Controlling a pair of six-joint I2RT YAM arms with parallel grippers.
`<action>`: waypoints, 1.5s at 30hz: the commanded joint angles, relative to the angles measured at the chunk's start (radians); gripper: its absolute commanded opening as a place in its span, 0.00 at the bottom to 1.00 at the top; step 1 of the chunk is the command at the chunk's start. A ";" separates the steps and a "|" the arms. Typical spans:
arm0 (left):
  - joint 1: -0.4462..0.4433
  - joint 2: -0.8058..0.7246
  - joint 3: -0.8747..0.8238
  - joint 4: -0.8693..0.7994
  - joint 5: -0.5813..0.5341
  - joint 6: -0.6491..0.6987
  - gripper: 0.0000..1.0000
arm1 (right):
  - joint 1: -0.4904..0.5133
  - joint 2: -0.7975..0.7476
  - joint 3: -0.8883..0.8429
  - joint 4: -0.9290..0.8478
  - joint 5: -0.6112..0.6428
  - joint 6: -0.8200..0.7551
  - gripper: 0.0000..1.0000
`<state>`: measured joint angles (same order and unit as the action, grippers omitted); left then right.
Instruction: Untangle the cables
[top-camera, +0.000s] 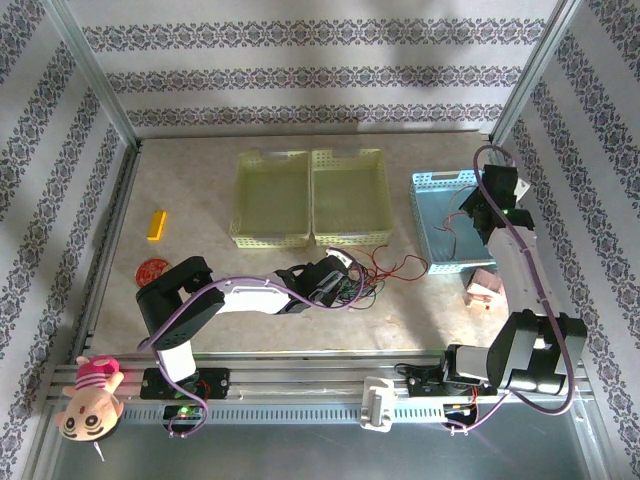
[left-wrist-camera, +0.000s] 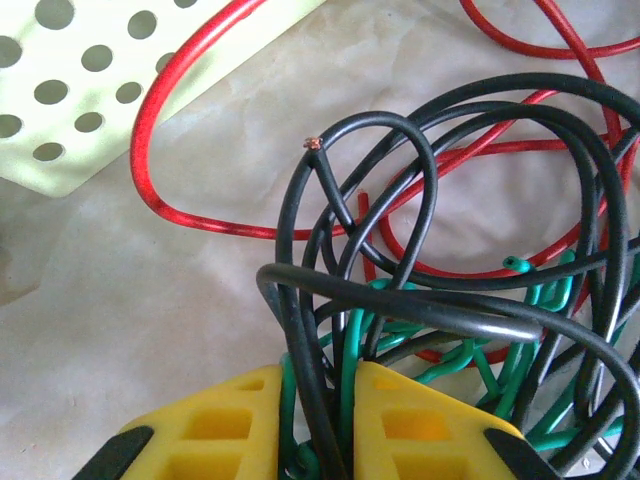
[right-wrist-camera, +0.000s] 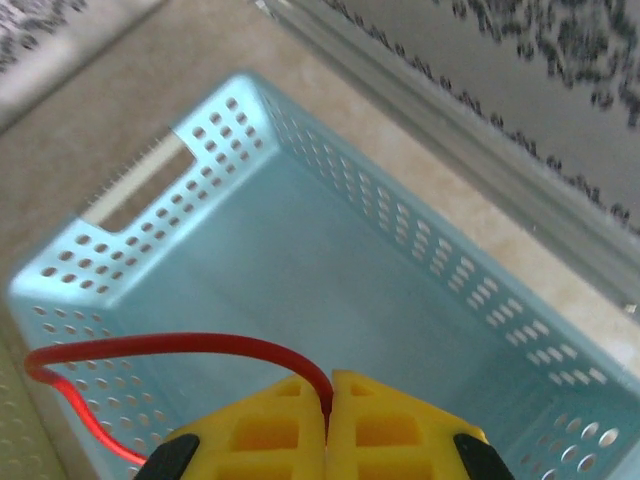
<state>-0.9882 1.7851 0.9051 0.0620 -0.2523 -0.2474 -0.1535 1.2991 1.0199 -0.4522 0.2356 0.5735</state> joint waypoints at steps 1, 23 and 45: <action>-0.001 0.031 -0.046 -0.089 -0.003 -0.005 0.04 | -0.004 0.027 -0.033 0.050 -0.042 0.093 0.16; -0.001 0.020 -0.063 -0.071 -0.022 -0.015 0.07 | 0.215 -0.202 -0.254 -0.190 -0.402 0.031 0.53; -0.001 0.032 -0.051 -0.080 -0.016 -0.010 0.09 | 0.263 -0.239 -0.219 -0.250 -0.387 0.038 0.35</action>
<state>-0.9882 1.7775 0.8810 0.0963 -0.2596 -0.2626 0.1013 1.0569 0.7780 -0.6735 -0.1543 0.6235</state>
